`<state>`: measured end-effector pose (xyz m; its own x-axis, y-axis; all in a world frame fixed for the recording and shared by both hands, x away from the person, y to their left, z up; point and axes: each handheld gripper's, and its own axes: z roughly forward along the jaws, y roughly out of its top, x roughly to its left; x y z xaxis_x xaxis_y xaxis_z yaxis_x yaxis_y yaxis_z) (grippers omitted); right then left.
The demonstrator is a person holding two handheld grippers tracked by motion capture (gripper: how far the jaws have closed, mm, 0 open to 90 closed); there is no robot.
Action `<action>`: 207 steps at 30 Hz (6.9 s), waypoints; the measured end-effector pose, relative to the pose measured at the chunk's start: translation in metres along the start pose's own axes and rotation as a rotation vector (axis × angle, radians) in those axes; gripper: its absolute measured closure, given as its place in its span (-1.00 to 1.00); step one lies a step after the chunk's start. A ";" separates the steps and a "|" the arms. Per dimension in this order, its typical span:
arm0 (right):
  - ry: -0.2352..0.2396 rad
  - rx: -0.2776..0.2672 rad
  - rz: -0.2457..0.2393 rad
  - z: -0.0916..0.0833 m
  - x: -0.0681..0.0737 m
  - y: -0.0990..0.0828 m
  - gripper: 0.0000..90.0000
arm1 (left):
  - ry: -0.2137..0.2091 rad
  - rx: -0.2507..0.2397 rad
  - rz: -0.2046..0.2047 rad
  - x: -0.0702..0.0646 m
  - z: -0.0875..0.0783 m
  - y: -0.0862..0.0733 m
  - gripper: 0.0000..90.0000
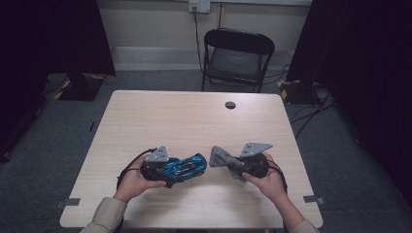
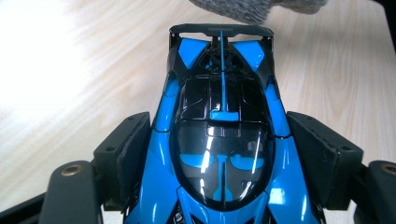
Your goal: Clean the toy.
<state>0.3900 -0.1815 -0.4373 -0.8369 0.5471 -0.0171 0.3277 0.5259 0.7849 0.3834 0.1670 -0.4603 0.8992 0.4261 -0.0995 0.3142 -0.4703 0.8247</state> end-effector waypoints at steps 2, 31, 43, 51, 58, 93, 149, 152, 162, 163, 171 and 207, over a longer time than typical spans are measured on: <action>0.001 -0.014 0.011 0.002 -0.002 0.002 0.58 | 0.001 -0.017 0.000 0.000 -0.002 0.003 -0.45; 0.005 -0.001 -0.003 0.027 0.013 0.020 0.58 | -0.002 -0.116 0.033 -0.007 -0.018 0.027 -0.46; 0.035 0.070 -0.068 0.027 0.027 0.004 0.58 | 0.036 -0.114 -0.004 0.002 -0.022 0.019 -0.46; 0.030 0.062 -0.060 0.022 0.025 0.001 0.58 | 0.033 -0.075 -0.007 0.004 -0.011 0.008 -0.45; 0.043 0.049 -0.058 0.021 0.026 0.002 0.58 | 0.039 -0.072 -0.018 0.006 -0.008 0.004 -0.45; 0.150 0.025 -0.182 0.042 0.073 0.027 0.60 | 0.079 -0.128 -0.057 0.013 -0.019 0.011 -0.45; -0.013 0.024 -0.116 -0.015 0.002 0.005 0.60 | 0.032 -0.176 -0.005 -0.007 -0.025 0.021 -0.45; -0.016 0.029 -0.105 -0.013 -0.005 0.011 0.60 | 0.007 -0.169 0.009 -0.014 -0.019 0.024 -0.45; 0.007 0.091 -0.205 0.006 -0.010 0.035 0.60 | -0.037 -0.152 0.020 -0.022 0.000 0.021 -0.45; 0.009 0.091 -0.209 0.007 -0.011 0.036 0.60 | -0.041 -0.151 0.020 -0.023 0.002 0.020 -0.45; 0.046 0.059 -0.182 0.013 -0.016 0.049 0.60 | -0.058 -0.142 0.019 -0.027 0.013 0.018 -0.45; 0.088 0.029 -0.125 0.056 0.007 0.079 0.59 | -0.077 -0.148 0.038 -0.032 0.028 0.019 -0.45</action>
<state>0.4346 -0.0999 -0.4103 -0.9068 0.4175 -0.0580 0.2300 0.6054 0.7620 0.3697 0.1228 -0.4567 0.9322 0.3465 -0.1043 0.2359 -0.3633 0.9013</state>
